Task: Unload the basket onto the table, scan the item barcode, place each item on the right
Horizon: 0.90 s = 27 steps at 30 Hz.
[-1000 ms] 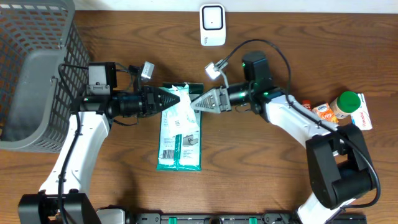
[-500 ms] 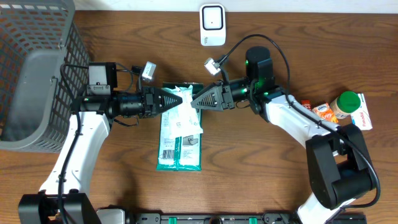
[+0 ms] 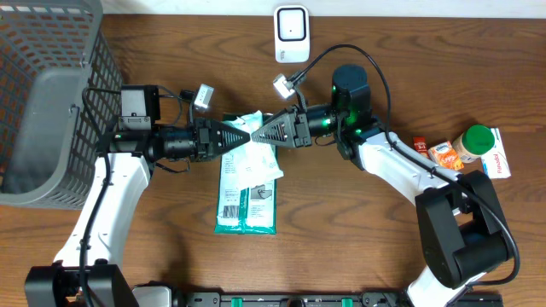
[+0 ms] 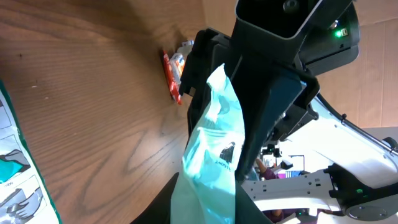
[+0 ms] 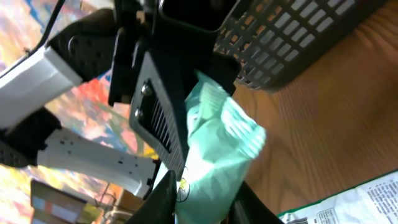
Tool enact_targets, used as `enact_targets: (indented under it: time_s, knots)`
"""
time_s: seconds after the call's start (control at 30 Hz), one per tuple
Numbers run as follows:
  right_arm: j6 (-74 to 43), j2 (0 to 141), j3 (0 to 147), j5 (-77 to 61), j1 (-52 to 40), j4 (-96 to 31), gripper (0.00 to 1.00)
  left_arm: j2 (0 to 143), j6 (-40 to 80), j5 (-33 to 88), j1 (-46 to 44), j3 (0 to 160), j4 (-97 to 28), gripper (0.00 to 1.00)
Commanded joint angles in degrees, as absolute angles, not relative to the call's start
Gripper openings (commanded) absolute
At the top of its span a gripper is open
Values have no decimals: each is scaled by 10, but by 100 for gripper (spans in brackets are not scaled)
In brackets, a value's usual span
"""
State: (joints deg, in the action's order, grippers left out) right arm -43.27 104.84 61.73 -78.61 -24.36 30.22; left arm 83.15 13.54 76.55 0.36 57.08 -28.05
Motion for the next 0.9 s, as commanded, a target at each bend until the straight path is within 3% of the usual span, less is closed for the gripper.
enact_targets:
  time_s: [0.0,0.07,0.23,0.37,0.4,0.43,0.87]
  knots:
    - [-454,1042,620,-753,-254,307,19,833,138,780,2,576,-282,21]
    - [-453,1042,620,-751,-259,307,18,833,138,780,2,576,-281,21]
    - [-441,1042,620,-742,-266,307,2,833,138,780,2,576,-279,22]
    - [-418,1042,620,-742,-266,304,1,833,138,769,4,576,-255,40]
    - [-405,1042,620,-741,-266,304,1,833,138,769,7,576,-243,54]
    - [-402,1042,620,-737,-266,304,1,833,138,769,11,576,-236,58]
    - [-502,1042,620,-580,-266,251,1,833,120,713,43,565,-282,63]
